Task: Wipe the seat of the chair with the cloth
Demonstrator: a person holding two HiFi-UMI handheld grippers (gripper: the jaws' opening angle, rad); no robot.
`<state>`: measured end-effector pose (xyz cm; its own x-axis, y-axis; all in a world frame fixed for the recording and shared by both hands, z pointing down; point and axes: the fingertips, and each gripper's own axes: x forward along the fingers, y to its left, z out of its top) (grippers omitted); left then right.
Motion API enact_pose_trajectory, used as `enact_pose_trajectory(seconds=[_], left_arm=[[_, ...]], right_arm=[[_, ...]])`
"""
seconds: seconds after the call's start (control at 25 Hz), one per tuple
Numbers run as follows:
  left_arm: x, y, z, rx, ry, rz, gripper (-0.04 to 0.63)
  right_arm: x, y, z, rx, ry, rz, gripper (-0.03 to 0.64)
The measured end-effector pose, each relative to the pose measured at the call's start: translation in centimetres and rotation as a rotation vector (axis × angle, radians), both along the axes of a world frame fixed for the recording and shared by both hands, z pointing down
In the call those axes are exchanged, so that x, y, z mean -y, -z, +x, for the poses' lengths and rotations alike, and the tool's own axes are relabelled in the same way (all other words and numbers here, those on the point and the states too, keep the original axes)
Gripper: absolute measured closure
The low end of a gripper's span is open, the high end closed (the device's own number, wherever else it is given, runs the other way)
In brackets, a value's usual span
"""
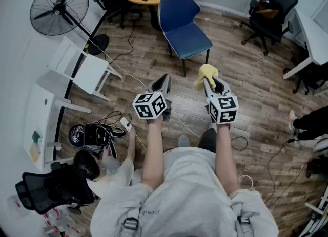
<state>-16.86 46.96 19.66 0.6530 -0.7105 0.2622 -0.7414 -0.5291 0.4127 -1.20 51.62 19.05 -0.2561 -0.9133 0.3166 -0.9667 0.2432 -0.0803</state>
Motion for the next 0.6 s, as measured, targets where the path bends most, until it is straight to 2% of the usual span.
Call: enact_pose_trajectory(seconds=[0.12, 0.36, 0.6], left_arm=[[0.2, -0.1, -0.1, 0.082, 0.008, 0.009, 0.568], [1.3, -0.1, 0.6, 0.126, 0.028, 0.037, 0.568], [4.5, -0.7, 2.1, 0.169, 0.037, 0.035, 0.568]], right_arm=[[-0.1, 0.8, 0.2, -0.018, -0.029, 0.031, 0.537], [1.1, 1.4, 2.0, -0.034, -0.061, 0.063, 0.538], [4.8, 0.9, 4.1, 0.024, -0.038, 0.054, 0.538]])
